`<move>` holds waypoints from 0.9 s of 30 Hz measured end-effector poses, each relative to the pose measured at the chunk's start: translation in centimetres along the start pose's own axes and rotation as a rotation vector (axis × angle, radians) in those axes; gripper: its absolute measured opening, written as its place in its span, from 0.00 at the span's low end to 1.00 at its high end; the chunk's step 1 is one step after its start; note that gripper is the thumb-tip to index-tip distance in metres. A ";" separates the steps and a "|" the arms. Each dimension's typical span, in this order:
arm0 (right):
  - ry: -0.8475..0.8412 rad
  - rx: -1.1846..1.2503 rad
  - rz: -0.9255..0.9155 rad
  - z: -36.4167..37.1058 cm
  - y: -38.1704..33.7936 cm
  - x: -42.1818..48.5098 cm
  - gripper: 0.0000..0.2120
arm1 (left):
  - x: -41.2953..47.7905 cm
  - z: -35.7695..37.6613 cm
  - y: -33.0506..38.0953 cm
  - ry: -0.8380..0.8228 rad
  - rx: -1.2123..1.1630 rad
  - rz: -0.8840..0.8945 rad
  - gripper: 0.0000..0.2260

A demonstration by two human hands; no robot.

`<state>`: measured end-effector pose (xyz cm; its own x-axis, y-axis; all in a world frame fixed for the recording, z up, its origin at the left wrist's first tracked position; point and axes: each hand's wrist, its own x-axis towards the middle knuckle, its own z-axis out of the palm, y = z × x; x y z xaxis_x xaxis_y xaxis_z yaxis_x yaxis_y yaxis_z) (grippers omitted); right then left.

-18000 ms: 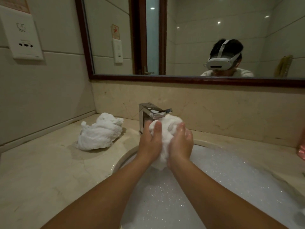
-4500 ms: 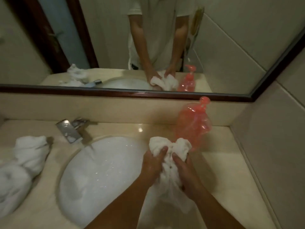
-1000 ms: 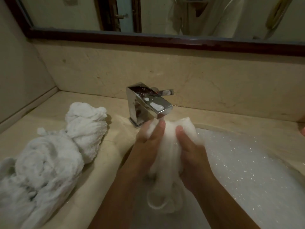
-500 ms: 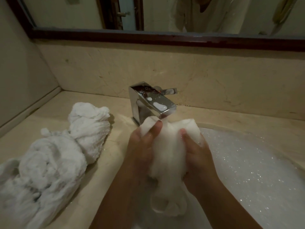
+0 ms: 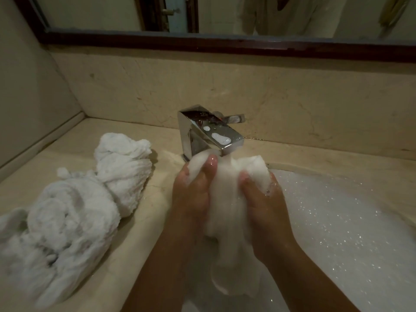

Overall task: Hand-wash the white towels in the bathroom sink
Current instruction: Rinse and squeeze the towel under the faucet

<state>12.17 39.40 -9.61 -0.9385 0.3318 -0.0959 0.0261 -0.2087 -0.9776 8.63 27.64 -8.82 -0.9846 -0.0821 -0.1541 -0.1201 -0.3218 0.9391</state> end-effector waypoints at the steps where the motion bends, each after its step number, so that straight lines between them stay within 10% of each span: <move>1: 0.012 -0.022 0.000 0.0 0.2 0.1 0.11 | 0.0 0.0 0.1 -0.002 -0.019 -0.004 0.26; 27: 0.051 -0.087 0.012 0.2 -0.1 -0.6 0.12 | 0.7 0.7 -0.5 -0.005 0.193 0.039 0.12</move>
<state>12.63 39.08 -9.42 -0.9191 0.3769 -0.1148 0.0689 -0.1332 -0.9887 7.92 28.41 -9.17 -0.9895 -0.0864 -0.1156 -0.1037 -0.1318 0.9858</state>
